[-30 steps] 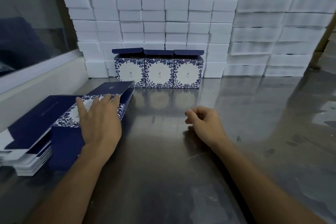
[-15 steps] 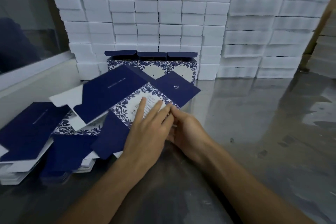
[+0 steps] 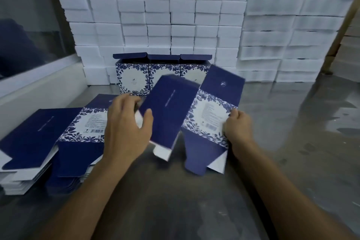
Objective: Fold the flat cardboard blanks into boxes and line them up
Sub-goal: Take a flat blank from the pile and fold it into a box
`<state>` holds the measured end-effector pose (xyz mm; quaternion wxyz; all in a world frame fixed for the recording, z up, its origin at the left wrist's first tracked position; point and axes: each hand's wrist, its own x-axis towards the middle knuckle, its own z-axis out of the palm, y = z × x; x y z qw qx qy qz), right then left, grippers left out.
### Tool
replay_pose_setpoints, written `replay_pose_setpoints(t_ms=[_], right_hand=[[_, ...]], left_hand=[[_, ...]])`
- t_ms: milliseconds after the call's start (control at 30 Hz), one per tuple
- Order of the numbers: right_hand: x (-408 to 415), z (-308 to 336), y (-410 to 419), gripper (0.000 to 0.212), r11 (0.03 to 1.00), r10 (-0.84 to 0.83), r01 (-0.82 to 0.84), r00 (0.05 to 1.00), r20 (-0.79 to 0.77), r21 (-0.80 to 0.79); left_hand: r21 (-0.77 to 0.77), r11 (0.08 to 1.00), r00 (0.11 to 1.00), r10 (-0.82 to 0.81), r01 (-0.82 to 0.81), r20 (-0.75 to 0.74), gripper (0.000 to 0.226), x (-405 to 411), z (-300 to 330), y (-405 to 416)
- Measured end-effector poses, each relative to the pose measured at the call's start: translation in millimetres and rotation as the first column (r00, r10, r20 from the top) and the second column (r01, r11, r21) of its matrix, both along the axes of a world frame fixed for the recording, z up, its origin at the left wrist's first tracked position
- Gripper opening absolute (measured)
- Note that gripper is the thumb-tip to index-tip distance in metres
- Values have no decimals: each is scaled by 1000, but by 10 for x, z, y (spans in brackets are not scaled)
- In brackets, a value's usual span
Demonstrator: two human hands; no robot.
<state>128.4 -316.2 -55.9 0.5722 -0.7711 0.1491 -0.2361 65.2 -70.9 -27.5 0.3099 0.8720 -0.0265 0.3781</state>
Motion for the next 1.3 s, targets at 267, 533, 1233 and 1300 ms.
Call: replay_pose_setpoints(t_ms=[267, 533, 1233, 1300], right_hand=[[-69, -50, -35, 4, 976, 213, -215, 977, 30, 39], [-82, -73, 42, 24, 905, 284, -314, 948, -143, -287], [-257, 279, 28, 34, 163, 501, -420, 815, 292, 893], [-278, 286, 73, 36, 89, 472, -432, 812, 344, 898]], left_hand=[[-115, 993, 899, -85, 39, -429, 55, 50, -170, -88], [-144, 987, 842, -17, -73, -539, 57, 88, -152, -32], [-990, 140, 784, -611, -29, -109, 26, 119, -45, -23], [-994, 88, 711, -704, 67, -14, 22, 86, -53, -66]])
